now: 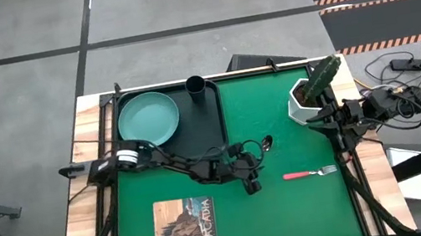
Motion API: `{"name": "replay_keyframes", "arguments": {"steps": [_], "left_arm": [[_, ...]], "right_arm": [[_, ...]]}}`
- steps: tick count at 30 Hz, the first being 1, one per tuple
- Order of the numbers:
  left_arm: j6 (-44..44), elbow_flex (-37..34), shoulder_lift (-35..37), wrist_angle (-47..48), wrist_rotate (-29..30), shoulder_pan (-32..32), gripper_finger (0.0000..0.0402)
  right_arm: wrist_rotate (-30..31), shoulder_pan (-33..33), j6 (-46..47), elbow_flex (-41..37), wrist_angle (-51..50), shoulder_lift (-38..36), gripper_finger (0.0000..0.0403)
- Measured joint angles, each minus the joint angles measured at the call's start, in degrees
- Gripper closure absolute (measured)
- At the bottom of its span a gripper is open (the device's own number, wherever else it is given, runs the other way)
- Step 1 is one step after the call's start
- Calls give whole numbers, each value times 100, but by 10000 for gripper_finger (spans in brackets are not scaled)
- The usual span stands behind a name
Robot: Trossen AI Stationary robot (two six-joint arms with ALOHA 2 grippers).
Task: Pick and place plate/cup/fork/spoon on tray
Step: Put the blue spoon on the black tray to the right of the green plate
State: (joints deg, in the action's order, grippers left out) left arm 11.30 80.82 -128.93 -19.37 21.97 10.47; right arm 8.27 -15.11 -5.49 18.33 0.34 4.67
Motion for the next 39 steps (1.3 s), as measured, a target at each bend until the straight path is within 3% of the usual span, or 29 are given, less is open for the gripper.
{"name": "replay_keyframes", "arguments": {"steps": [10,20,31,39], "left_arm": [[12,50,-122,43,239,-125,299],[-3,37,-122,35,-78,-123,297],[17,26,-120,40,-41,-158,193],[17,32,-281,-25,8,-211,183]], "right_arm": [[81,1,4,0,-11,0,339],[81,0,4,0,-11,0,339],[79,0,-2,0,-13,0,339],[79,0,-3,0,-15,0,339]]}}
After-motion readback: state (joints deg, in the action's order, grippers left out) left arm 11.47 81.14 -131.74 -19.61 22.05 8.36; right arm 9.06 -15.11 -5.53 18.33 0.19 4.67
